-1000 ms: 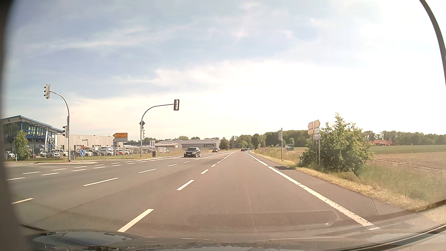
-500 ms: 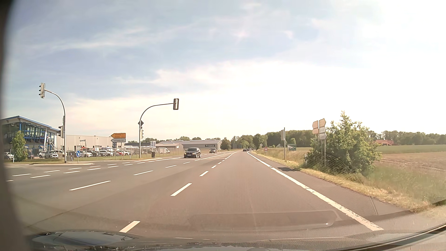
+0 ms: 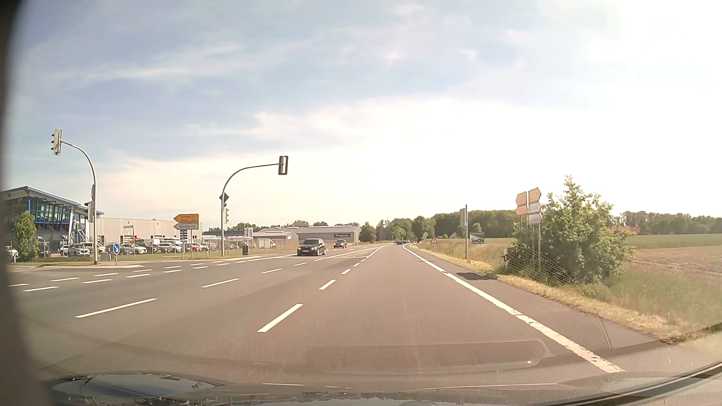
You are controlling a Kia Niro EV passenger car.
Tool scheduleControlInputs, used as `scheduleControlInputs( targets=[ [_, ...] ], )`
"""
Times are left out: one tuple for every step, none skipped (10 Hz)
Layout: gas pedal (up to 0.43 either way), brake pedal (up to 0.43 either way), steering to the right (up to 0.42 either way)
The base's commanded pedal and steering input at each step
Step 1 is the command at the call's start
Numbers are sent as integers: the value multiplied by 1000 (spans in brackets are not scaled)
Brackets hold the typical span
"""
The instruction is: Follow the waypoints while adhering to traffic rules and regulations
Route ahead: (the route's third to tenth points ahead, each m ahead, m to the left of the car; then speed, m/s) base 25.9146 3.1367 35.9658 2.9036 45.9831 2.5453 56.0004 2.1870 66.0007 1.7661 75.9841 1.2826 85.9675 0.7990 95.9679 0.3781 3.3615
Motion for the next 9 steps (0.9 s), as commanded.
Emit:
scheduleControlInputs(
  targets=[
    [319,0,-13],
    [319,0,-9],
    [319,0,-7],
    [319,0,-6],
    [319,0,-6],
    [319,0,-6],
    [319,0,-6],
    [319,0,-6],
    [319,0,-6]
  ],
)
